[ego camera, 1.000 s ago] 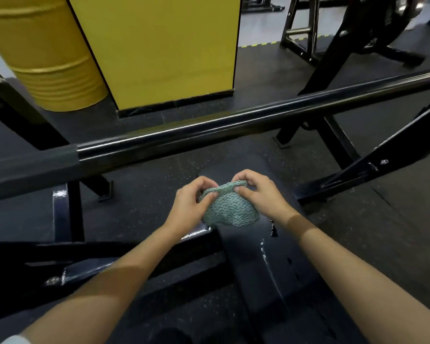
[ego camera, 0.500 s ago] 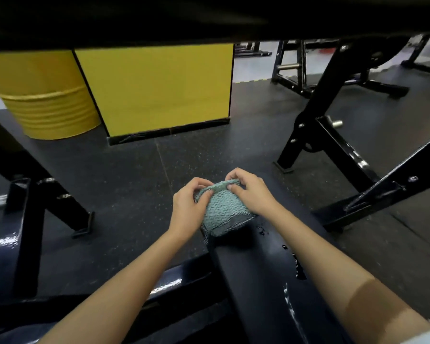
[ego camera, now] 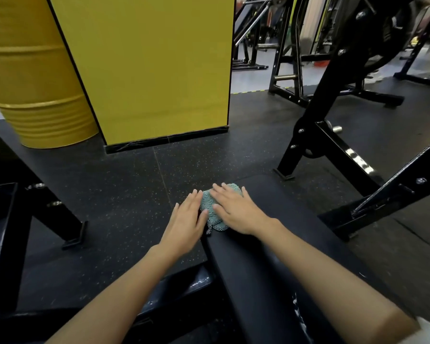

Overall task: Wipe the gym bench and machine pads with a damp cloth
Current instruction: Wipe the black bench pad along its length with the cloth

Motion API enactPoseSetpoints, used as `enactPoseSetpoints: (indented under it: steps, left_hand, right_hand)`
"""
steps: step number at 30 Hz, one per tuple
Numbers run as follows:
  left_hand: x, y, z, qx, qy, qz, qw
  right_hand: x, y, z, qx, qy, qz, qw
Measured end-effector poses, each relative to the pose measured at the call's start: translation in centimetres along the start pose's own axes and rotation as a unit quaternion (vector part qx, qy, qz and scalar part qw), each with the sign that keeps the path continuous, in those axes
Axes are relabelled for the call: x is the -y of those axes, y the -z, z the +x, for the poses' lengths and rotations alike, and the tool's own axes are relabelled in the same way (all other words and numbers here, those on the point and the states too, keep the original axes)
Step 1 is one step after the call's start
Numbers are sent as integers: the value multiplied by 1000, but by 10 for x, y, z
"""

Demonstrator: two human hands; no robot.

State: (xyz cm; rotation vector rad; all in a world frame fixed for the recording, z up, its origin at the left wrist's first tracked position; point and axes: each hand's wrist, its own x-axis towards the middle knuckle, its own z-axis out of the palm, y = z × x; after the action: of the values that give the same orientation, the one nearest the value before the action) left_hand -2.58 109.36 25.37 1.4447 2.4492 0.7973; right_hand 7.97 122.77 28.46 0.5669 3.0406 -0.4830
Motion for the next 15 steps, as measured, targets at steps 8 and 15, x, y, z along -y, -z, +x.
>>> enactPoseSetpoints:
  steps: [8,15]
  left_hand:
    - [6,2,12,36,-35,81,995]
    - [10,5,18,107,-65,112,986]
  right_hand:
    - [-3,-10,7,21,26,-47,998]
    - [-73,9,1,3,-117,-53,992]
